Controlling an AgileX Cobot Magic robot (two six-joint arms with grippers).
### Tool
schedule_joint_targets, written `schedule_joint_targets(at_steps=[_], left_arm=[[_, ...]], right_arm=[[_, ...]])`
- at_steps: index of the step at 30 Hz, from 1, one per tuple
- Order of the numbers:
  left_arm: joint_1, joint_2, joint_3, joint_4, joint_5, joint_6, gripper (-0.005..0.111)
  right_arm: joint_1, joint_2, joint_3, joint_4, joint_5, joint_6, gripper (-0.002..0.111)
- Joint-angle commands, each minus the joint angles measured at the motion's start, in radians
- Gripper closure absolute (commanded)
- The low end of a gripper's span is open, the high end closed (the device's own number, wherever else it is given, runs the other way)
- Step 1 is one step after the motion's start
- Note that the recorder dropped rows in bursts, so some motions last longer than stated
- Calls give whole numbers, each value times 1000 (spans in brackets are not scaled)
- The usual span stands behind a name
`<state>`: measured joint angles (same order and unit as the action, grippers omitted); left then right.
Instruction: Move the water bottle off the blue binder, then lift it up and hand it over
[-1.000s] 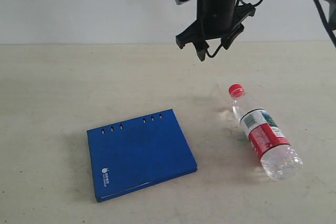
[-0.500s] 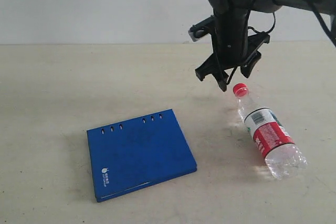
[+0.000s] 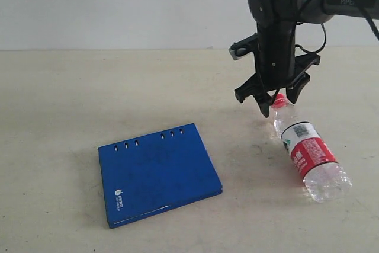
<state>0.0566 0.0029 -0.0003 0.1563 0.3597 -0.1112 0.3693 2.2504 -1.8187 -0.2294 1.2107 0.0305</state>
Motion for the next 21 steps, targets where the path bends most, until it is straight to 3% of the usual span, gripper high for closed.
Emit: schedule_joint_targets(at_steps=[1, 21], left_arm=[[-9, -3, 0, -4, -1, 1, 102], [-9, -3, 0, -4, -1, 1, 102]], right_arm=[[-6, -4, 4, 39, -45, -13, 52], [-51, -4, 4, 95, -127, -10, 52]])
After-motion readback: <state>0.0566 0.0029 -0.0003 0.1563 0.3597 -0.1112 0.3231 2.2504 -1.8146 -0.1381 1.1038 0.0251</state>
